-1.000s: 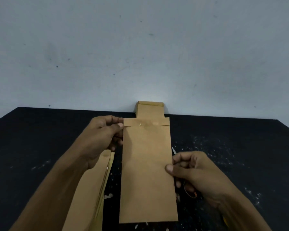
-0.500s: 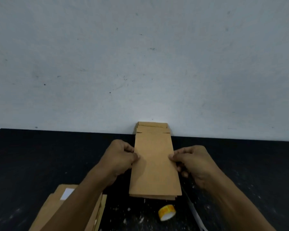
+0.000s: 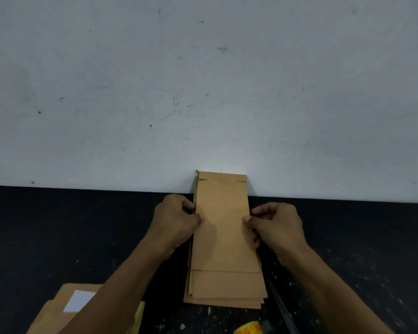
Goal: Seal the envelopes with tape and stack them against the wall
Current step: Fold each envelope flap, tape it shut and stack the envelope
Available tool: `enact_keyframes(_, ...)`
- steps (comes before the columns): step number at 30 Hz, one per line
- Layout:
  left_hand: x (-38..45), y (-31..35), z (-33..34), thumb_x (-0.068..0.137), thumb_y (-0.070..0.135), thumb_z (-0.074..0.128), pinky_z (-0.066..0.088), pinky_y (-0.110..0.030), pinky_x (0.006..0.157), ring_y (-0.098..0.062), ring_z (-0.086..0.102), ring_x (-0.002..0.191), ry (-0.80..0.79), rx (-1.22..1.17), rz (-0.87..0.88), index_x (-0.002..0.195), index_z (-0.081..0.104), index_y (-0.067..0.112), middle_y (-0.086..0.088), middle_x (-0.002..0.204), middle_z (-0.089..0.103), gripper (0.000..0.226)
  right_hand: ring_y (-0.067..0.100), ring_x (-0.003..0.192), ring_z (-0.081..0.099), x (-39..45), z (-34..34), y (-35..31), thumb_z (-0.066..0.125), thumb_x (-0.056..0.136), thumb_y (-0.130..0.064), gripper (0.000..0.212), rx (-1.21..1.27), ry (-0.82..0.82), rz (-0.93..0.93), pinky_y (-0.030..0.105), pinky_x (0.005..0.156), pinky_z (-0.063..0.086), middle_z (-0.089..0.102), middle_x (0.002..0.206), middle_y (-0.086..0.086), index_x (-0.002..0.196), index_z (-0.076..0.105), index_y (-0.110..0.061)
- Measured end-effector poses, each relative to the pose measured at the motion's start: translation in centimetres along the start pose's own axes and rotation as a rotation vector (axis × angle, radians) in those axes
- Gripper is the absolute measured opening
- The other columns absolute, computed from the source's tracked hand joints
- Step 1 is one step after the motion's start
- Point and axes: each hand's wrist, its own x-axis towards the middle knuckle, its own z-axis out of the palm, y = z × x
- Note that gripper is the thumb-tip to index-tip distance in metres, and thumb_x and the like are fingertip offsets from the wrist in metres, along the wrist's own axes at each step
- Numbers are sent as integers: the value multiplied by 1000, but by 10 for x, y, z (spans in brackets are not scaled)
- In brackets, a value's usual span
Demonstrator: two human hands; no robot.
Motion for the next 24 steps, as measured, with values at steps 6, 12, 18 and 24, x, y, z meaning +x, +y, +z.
enact_keyframes(6,-21,4,-14,89,20,72,49,-26,65,-19,66,89,-31,-38,-5,108,59,15,-7,98,66,23,18,63,66,-26,-11,-7,76,86,-9,8,23,-11,-45,23,47,47,72,80,10,88,69,-13)
enact_keyframes(12,-75,12,-47,90,20,71,47,-20,57,-13,69,72,-21,-16,97,100,66,18,-4,85,70,11,12,51,61,-85,-13,-27,75,85,-6,11,66,-62,-154,19,46,45,68,64,2,78,73,-15)
enact_keyframes(18,-133,-7,-78,84,22,77,50,-19,62,-9,65,76,58,156,103,91,69,22,2,82,69,10,11,64,67,-150,7,-30,76,84,-12,15,-26,-147,-251,30,63,59,71,71,-6,72,74,-22)
enact_keyframes(24,-164,-69,-105,77,50,78,51,-31,78,-19,59,97,196,500,-195,117,62,15,-4,111,61,56,8,60,62,-190,23,-19,77,84,-14,16,-115,-241,-287,25,57,53,69,65,-3,71,72,-21)
